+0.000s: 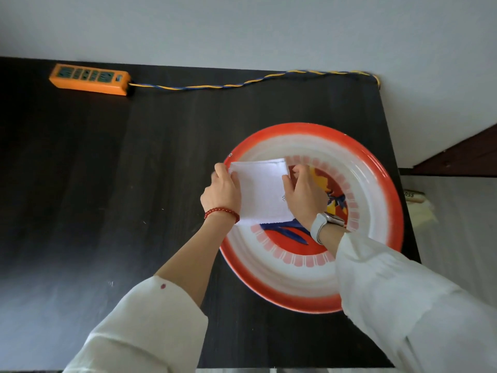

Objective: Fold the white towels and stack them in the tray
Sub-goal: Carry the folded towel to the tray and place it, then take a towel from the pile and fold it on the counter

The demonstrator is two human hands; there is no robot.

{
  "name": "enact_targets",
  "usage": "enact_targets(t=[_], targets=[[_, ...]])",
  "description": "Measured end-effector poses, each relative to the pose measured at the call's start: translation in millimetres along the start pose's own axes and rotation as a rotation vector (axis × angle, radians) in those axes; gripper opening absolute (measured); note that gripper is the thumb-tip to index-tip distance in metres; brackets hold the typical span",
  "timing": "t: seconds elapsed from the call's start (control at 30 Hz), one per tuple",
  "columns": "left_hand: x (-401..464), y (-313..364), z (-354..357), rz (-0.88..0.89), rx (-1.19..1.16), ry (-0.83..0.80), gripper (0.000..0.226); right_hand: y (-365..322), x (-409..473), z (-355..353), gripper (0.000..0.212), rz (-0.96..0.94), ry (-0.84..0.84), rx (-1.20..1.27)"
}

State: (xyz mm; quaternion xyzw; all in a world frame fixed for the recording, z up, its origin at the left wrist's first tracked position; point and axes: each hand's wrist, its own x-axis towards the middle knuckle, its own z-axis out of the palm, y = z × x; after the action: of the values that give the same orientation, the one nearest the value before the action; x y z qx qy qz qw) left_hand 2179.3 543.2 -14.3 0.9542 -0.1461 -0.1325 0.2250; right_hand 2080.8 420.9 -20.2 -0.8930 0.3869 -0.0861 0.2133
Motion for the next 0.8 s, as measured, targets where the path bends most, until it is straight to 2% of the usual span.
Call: enact_targets(t=[0.07, 0.1, 0.17, 0.23, 0.33, 0.43, 0.5, 0.57, 0.6, 0.7, 0.8], targets=[[-3.2, -4.0, -5.1, 0.091, -0.008, 0.157, 0.029, -1.0, -6.7, -7.3, 0.024, -0.144, 0.188, -0.008], [-5.0, -9.0, -5.4, 0.211, 0.009, 0.225, 0.03, -0.9, -11.5, -9.3, 0.025, -0.261, 0.243, -0.036], [-10.0, -20.3, 2.7, 0.499, 0.131, 0.313, 0.035, 1.9, -19.7, -5.7, 0.034, -0.5, 0.211, -0.145], [-12.7, -28.4, 16.7, 0.634, 0.269, 0.246, 0.042, 4.4, -19.4, 2.4, 0.044, -0.59, 0.076, -0.322], [-16.6, -24.4, 18.1, 0.507, 0.43, -0.015, 0.06, 6.0, -13.4, 9.9, 0.059, -0.48, -0.194, -0.473], [-14.8, -24.5, 23.8, 0.419, 0.506, -0.22, 0.065, 10.1, -8.7, 12.5, 0.065, -0.472, -0.329, -0.481], [-13.2, -23.2, 20.0, 0.427, 0.516, -0.241, 0.063, 7.3, -6.0, 7.7, 0.059, -0.486, -0.355, -0.455], [-9.4, -15.3, 4.8, 0.425, 0.449, -0.231, 0.059, 2.4, -2.9, -4.8, 0.05, -0.478, -0.365, -0.326], [-7.7, -8.5, -6.0, 0.412, 0.402, -0.21, 0.056, 0.6, -3.5, -16.1, 0.046, -0.456, -0.317, -0.221], [-8.4, 27.2, -41.0, 0.378, 0.273, -0.093, 0.048, 5.0, -4.7, -66.0, 0.033, -0.296, -0.129, 0.106], [-24.7, 90.2, -59.8, 0.467, 0.216, -0.088, 0.045, 29.7, -8.0, -135.1, 0.03, -0.177, -0.172, 0.15]])
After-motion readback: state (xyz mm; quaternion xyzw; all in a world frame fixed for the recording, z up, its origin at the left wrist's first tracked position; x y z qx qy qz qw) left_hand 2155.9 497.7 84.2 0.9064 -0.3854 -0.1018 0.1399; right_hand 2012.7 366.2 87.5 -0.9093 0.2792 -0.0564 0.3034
